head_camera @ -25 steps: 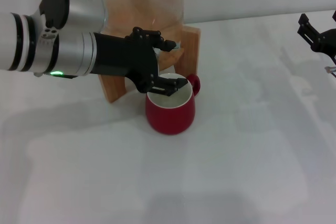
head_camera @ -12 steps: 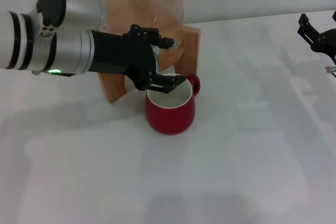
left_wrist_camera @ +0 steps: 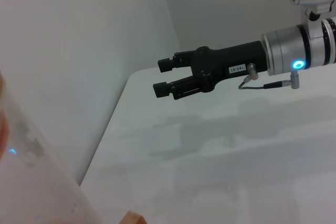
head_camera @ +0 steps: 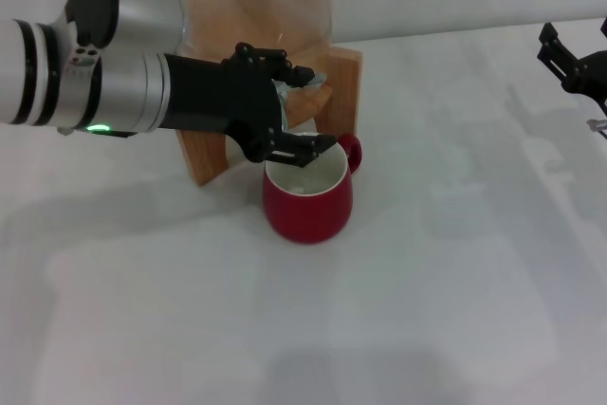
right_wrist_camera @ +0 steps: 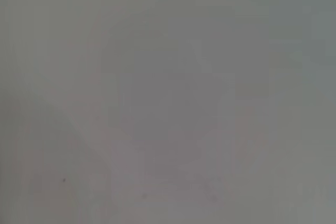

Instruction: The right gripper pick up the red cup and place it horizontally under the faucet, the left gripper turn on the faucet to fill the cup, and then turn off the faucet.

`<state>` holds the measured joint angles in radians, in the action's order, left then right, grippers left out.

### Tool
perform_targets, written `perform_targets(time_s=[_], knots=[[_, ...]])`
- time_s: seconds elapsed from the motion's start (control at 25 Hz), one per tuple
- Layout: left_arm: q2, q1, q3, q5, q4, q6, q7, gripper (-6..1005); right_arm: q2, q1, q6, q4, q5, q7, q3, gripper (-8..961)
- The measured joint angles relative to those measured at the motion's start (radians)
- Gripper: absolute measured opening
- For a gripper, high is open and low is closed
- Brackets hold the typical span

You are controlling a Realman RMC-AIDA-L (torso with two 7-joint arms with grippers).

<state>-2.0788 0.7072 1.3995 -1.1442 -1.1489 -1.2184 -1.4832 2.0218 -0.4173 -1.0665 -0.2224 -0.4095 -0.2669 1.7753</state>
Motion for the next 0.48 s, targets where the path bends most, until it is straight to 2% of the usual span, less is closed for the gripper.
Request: perform_targets(time_s=[0.32,0.48], knots=[[-0.005,-0.013,0.029,-0.011,-0.005,-0.011,0.007,810,0.0,0.0,-0.001,0.0,0.0,0.0,-0.001,874],[-0.007,-0.045,0.059,-0.024,-0.028,-0.01,0.018,810,0.0,0.001,-0.001,0.0,0.0,0.0,0.003,874]])
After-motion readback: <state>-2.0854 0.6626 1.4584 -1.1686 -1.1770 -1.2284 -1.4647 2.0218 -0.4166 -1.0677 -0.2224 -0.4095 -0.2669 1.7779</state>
